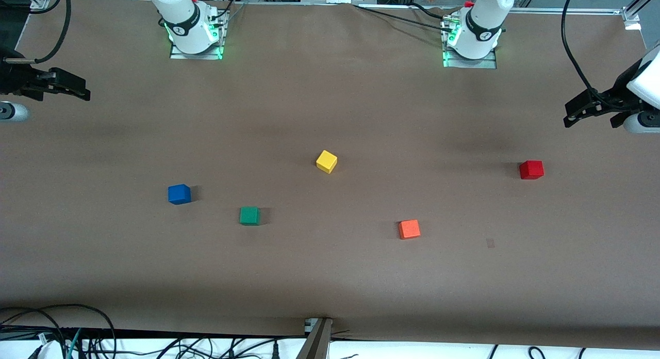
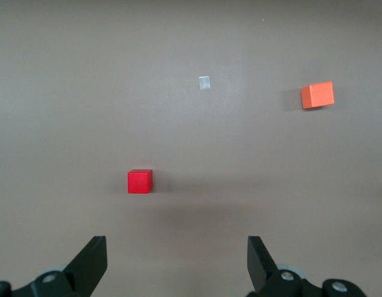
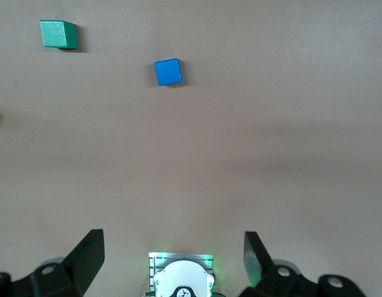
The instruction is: Pass red block to right arm, stack on blue
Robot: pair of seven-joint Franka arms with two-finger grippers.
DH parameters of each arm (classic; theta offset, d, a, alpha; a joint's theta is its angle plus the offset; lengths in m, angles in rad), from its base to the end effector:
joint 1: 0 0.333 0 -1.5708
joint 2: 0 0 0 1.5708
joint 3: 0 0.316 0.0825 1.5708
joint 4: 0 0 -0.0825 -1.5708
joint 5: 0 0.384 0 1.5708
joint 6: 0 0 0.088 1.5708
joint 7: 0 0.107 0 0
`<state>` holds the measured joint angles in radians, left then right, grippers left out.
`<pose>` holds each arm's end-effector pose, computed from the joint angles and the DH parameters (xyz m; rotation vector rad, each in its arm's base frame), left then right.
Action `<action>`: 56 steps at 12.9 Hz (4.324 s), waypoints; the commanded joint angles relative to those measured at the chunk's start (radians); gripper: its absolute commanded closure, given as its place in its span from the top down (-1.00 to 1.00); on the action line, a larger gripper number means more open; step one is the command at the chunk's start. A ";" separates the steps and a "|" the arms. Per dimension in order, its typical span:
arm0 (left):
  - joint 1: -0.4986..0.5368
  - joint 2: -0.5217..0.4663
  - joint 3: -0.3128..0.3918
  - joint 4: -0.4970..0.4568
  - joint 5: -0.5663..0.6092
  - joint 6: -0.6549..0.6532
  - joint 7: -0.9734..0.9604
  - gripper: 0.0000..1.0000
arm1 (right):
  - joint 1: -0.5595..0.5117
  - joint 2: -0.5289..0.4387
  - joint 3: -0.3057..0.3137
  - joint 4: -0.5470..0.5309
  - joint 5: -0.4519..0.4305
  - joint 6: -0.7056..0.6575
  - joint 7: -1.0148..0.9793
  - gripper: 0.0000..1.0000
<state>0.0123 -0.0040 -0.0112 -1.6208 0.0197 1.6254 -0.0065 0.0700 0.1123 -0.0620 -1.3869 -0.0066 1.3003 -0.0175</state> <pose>0.5575 0.0026 0.6079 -3.1218 -0.0103 -0.0135 0.5595 0.0059 0.6254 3.1134 0.0375 -0.3104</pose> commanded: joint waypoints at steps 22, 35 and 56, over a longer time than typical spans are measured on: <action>0.008 0.065 -0.001 0.032 -0.021 -0.065 0.017 1.00 | -0.010 0.010 0.004 0.025 -0.001 -0.013 -0.010 1.00; 0.109 0.107 0.008 -0.167 0.035 -0.011 0.088 1.00 | -0.010 0.010 0.004 0.025 -0.001 -0.013 -0.010 1.00; 0.222 0.300 0.005 -0.666 0.163 0.939 0.191 1.00 | -0.010 0.010 0.004 0.025 -0.001 -0.006 -0.009 1.00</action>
<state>0.2199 0.2879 0.0011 -2.2829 0.1586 2.5409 0.1708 0.0681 0.1127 -0.0624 -1.3861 -0.0066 1.3007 -0.0175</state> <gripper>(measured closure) 0.000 0.000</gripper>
